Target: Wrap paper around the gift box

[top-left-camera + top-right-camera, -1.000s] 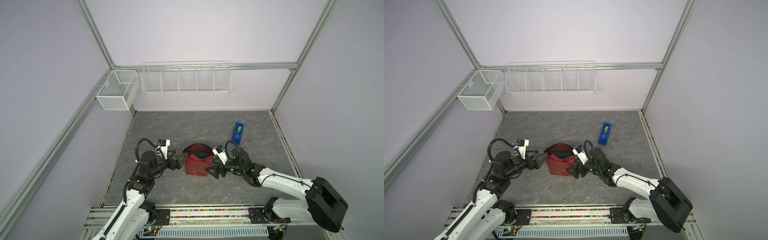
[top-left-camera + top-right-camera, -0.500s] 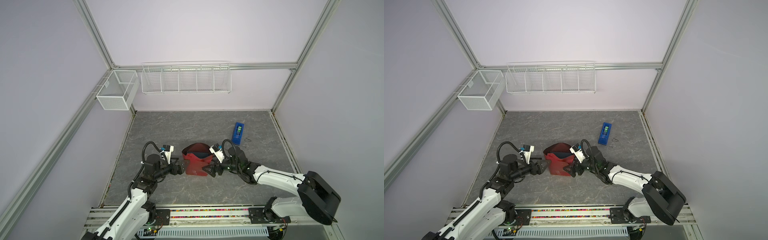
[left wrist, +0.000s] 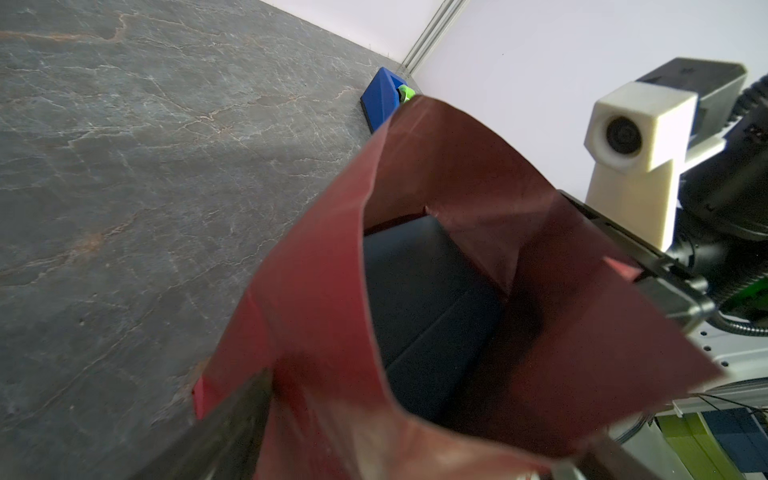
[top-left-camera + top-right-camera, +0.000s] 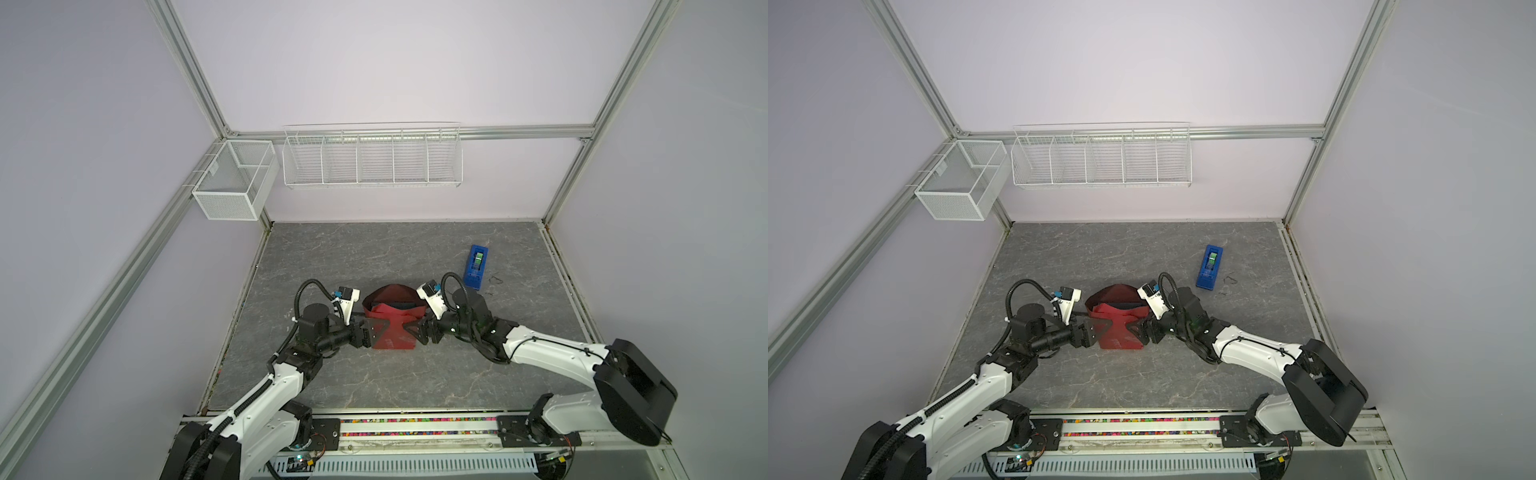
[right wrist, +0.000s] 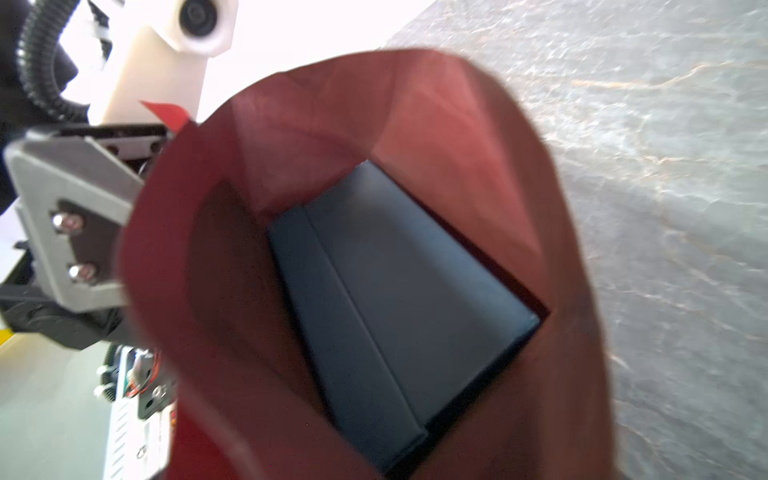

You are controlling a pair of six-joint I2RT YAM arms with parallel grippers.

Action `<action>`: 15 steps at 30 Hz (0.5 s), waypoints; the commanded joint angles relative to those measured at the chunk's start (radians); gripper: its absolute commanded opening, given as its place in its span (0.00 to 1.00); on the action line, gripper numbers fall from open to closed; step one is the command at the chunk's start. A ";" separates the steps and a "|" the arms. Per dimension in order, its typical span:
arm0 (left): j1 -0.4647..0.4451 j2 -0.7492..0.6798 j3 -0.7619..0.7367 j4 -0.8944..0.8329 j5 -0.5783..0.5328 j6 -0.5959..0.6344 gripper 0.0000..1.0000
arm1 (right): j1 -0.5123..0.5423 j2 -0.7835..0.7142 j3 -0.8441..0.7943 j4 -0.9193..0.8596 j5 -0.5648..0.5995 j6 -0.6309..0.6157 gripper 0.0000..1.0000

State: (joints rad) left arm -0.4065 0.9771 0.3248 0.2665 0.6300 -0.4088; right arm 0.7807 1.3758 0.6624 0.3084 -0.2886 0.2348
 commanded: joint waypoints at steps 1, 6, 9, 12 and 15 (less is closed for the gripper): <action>-0.010 0.028 0.054 0.064 0.001 0.029 0.92 | 0.004 -0.009 0.025 -0.026 0.073 -0.011 0.80; -0.035 0.095 0.080 0.109 -0.017 0.033 0.89 | 0.004 -0.023 0.031 -0.032 0.129 -0.003 0.75; -0.065 0.131 0.096 0.132 -0.041 0.038 0.87 | 0.003 -0.028 0.039 -0.032 0.148 -0.003 0.74; -0.093 0.160 0.115 0.159 -0.076 0.042 0.86 | 0.002 -0.031 0.055 -0.043 0.178 -0.011 0.73; -0.097 0.181 0.134 0.168 -0.095 0.039 0.83 | -0.003 -0.035 0.057 -0.051 0.214 -0.019 0.73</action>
State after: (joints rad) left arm -0.4877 1.1454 0.4107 0.3698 0.5457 -0.3820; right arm 0.7788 1.3685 0.6914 0.2562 -0.1066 0.2348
